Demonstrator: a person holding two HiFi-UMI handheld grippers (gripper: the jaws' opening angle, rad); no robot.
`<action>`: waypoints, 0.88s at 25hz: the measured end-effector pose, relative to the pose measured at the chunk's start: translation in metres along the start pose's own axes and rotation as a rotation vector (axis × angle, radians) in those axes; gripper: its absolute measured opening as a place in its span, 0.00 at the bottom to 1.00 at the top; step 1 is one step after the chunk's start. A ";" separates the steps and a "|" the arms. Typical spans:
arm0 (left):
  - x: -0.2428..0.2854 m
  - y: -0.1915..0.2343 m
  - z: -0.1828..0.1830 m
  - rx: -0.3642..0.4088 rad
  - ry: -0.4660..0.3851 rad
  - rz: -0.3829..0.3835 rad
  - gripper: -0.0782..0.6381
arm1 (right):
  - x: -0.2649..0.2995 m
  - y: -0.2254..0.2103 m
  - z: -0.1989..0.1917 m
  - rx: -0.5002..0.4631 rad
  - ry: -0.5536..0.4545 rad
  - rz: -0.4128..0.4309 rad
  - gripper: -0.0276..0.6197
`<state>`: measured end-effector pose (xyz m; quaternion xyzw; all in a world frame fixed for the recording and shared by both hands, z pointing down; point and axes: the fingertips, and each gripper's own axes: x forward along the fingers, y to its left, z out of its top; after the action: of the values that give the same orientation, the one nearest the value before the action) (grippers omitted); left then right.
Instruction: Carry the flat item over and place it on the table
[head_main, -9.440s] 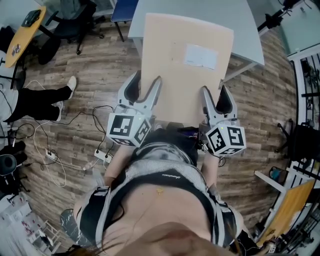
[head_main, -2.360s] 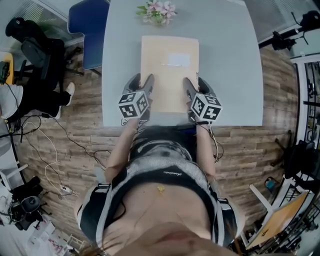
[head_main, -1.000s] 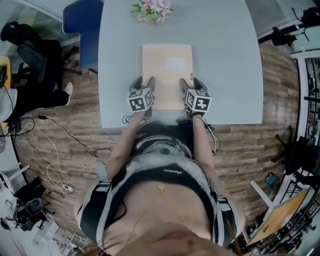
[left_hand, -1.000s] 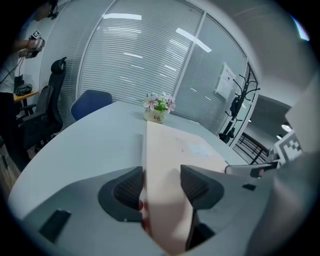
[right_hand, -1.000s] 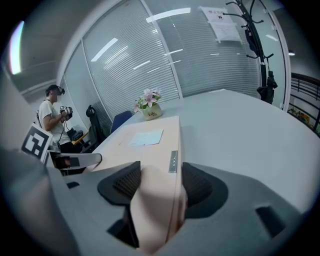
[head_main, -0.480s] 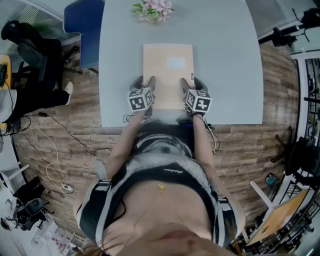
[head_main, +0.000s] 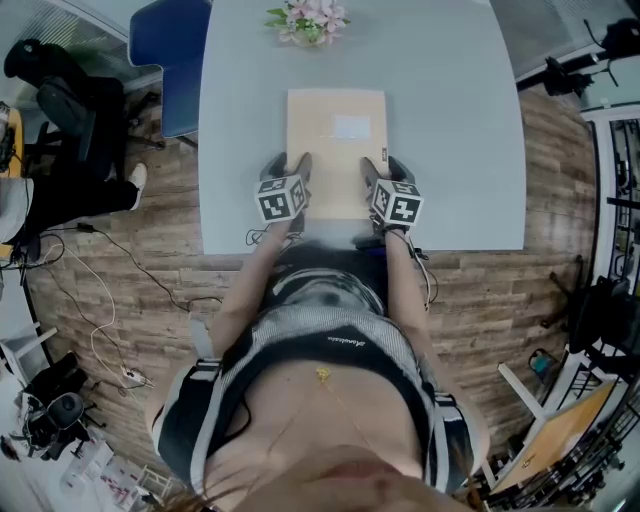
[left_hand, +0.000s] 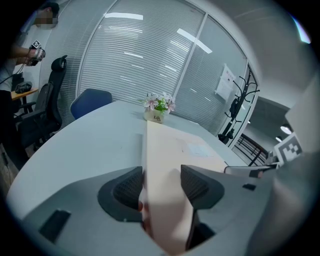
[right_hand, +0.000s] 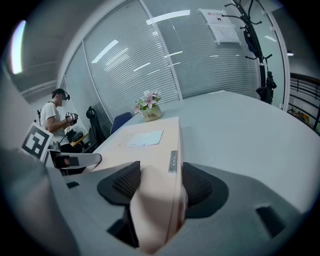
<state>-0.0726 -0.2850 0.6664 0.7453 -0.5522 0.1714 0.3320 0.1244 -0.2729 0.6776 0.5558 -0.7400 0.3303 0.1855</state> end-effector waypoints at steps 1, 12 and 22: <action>0.000 0.000 0.000 0.000 0.000 0.000 0.43 | 0.000 0.000 0.000 0.000 0.000 0.000 0.46; -0.001 0.000 0.000 -0.001 -0.004 0.006 0.43 | 0.000 0.001 0.001 -0.002 0.001 0.002 0.46; -0.002 0.000 0.000 -0.001 0.001 0.014 0.43 | -0.001 0.000 0.000 -0.001 0.000 0.001 0.46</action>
<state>-0.0730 -0.2833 0.6650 0.7412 -0.5572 0.1739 0.3316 0.1244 -0.2722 0.6768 0.5552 -0.7406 0.3298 0.1856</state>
